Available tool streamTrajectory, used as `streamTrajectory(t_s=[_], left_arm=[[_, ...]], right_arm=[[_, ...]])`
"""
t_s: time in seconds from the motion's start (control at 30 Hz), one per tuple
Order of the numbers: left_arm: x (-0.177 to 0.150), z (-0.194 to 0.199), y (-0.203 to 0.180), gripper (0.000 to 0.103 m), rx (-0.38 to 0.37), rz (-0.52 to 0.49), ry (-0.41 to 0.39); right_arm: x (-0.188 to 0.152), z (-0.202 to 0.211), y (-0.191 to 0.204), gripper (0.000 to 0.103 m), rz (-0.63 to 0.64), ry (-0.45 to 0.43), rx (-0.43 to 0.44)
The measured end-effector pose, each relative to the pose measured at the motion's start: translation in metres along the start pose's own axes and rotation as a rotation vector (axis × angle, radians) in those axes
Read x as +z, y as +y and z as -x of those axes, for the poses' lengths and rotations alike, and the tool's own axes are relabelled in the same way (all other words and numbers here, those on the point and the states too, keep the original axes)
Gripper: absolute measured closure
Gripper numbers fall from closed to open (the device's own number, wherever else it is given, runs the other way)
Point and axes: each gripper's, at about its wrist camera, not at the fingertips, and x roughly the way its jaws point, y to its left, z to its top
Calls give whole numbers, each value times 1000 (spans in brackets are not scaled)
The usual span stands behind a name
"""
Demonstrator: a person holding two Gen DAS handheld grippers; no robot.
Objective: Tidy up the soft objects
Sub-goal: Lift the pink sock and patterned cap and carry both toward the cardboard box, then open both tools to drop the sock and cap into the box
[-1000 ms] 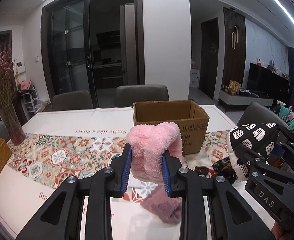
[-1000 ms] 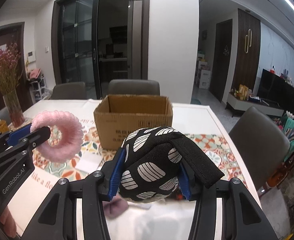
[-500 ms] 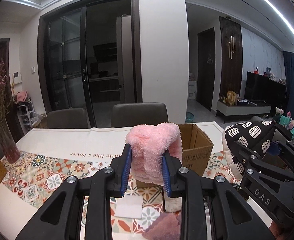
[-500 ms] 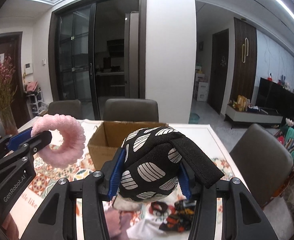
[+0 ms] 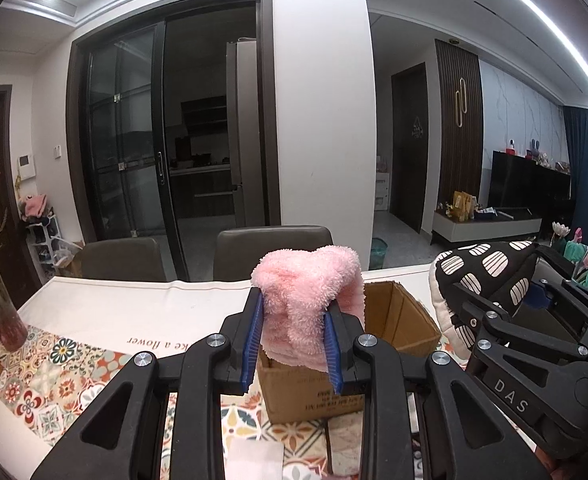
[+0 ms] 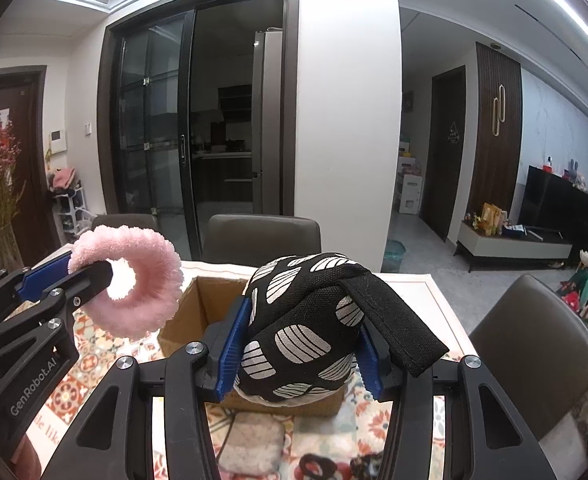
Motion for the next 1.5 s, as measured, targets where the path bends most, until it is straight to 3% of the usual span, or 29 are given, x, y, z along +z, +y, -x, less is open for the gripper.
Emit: streamTrajectory(t_s=[0.4, 1.0, 1.1, 1.27, 1.5], left_arm=[[16, -64, -6, 75, 5, -35, 36], [6, -161, -16, 74, -18, -67, 264], [0, -172, -19, 71, -24, -71, 298], [-9, -184, -17, 63, -32, -66, 347], [-14, -186, -12, 45, -46, -50, 372]], right_arm=[[9, -67, -18, 53, 3, 89, 42], [2, -182, -21, 52, 84, 372, 93], [-5, -192, -17, 52, 100, 419, 111], [-11, -205, -19, 40, 95, 478, 142], [-6, -203, -18, 34, 100, 467, 137]])
